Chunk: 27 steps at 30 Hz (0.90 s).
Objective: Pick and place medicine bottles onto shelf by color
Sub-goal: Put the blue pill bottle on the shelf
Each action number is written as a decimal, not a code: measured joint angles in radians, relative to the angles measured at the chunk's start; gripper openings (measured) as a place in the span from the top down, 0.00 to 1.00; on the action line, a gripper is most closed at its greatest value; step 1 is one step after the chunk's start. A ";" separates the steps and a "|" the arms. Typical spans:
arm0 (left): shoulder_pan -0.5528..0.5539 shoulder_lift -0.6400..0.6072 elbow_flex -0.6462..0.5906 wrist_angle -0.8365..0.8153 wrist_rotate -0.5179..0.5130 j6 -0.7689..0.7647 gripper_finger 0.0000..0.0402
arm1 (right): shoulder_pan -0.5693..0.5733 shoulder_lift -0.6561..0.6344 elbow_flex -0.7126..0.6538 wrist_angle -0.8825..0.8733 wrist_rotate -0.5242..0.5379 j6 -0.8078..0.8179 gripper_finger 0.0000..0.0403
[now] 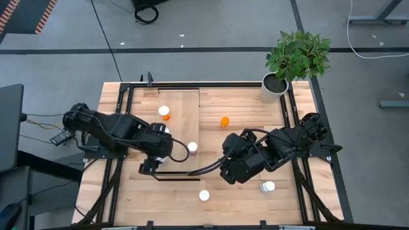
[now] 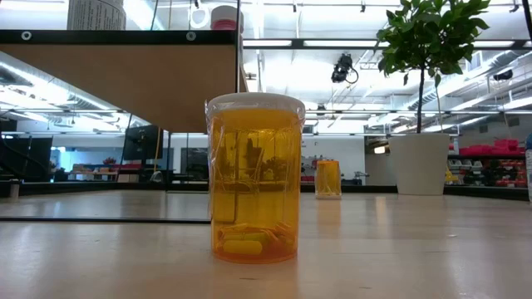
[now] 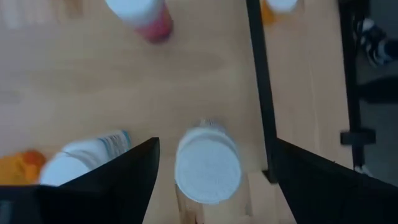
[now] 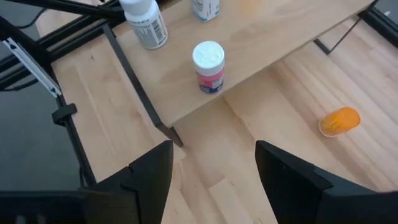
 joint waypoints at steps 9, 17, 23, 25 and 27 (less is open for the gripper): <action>0.084 0.000 0.202 -0.001 -0.169 0.005 0.23 | -0.043 0.000 0.000 0.000 0.064 -0.012 0.42; 0.309 -0.001 0.317 -0.036 -0.185 0.105 0.28 | -0.150 0.000 0.000 -0.008 -0.037 0.002 0.42; 0.499 -0.001 0.313 -0.023 -0.093 0.277 0.30 | -0.276 -0.002 0.000 -0.044 -0.140 -0.060 0.42; 0.565 -0.001 0.297 0.004 -0.050 0.346 0.30 | -0.324 -0.010 -0.001 -0.045 -0.187 -0.086 0.42; 0.635 0.000 0.279 0.034 0.005 0.403 0.30 | -0.372 -0.014 0.000 -0.045 -0.243 -0.109 0.42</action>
